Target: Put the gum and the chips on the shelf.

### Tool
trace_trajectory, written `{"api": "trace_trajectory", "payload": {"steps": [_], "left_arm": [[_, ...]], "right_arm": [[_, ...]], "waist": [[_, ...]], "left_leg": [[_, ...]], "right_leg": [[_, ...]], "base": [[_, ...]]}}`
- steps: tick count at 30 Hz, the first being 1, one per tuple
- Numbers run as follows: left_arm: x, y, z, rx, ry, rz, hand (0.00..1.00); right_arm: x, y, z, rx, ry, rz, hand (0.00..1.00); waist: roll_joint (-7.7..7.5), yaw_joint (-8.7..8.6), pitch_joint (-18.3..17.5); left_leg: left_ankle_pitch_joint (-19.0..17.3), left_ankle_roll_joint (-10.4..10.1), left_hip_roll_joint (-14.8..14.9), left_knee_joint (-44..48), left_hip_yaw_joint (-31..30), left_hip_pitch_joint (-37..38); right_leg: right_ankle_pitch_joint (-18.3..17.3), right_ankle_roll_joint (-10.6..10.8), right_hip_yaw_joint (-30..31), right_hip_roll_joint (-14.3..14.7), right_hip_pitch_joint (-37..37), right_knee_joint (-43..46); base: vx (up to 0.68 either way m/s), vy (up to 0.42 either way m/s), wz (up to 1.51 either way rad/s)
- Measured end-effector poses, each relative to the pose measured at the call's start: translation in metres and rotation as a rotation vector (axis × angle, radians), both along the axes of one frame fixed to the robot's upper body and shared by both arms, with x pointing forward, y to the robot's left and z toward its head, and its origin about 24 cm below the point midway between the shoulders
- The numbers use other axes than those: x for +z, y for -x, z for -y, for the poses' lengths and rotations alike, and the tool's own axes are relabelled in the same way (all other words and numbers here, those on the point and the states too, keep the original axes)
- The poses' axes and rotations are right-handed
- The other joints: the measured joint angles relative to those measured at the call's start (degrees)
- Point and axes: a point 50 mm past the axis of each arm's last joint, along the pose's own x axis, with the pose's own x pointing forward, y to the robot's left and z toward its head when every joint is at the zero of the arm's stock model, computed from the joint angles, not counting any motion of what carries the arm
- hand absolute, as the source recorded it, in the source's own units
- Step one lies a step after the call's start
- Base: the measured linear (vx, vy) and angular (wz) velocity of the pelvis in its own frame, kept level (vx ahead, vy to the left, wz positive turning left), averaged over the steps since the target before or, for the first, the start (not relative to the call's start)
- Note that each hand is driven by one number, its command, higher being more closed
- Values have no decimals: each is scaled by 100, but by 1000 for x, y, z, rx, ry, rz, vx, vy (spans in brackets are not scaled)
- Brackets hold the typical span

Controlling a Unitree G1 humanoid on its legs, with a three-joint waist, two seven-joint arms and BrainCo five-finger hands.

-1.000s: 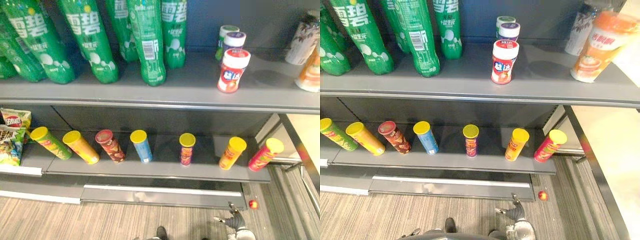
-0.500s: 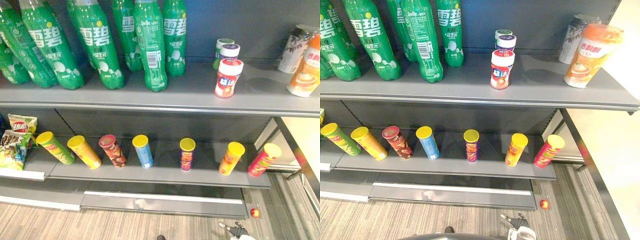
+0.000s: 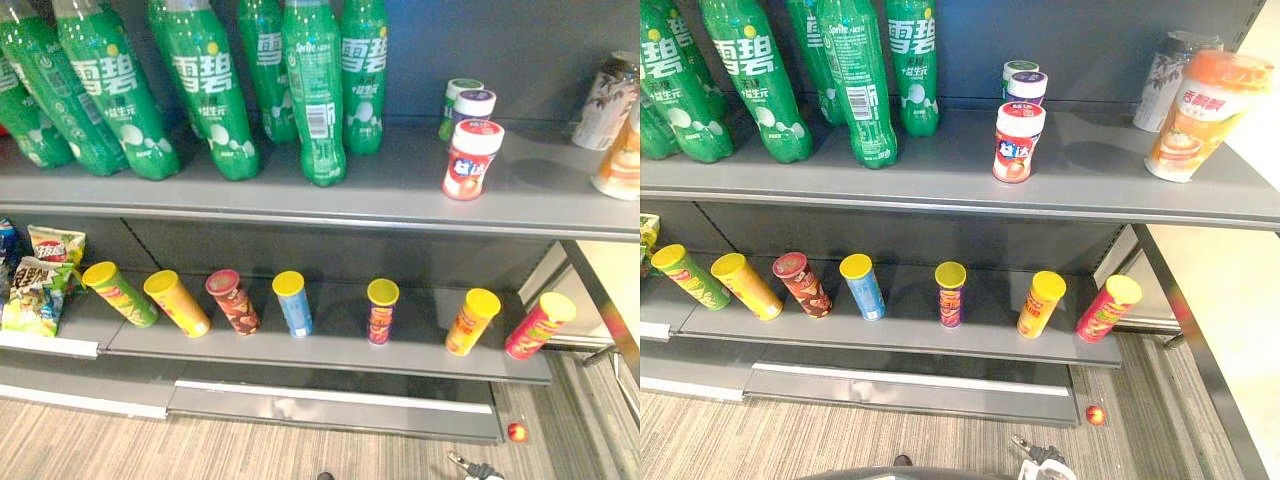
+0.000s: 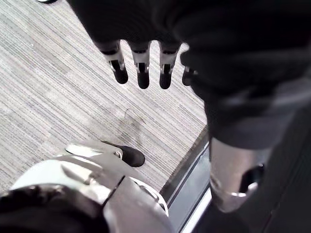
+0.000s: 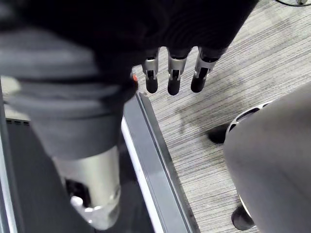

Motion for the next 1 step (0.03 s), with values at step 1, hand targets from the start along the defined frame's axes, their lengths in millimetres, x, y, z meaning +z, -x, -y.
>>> {"api": "trace_trajectory", "payload": {"steps": [1], "left_arm": [[0, 0, 0, -9, -1, 0, 0]], "right_arm": [[0, 0, 0, 0, 0, 0, 0]], "waist": [[0, -3, 0]], "left_leg": [[0, 0, 3, 0, 17, -1]], "right_leg": [[0, 0, 2, 2, -4, -1]], "base": [[24, 3, -6]]}}
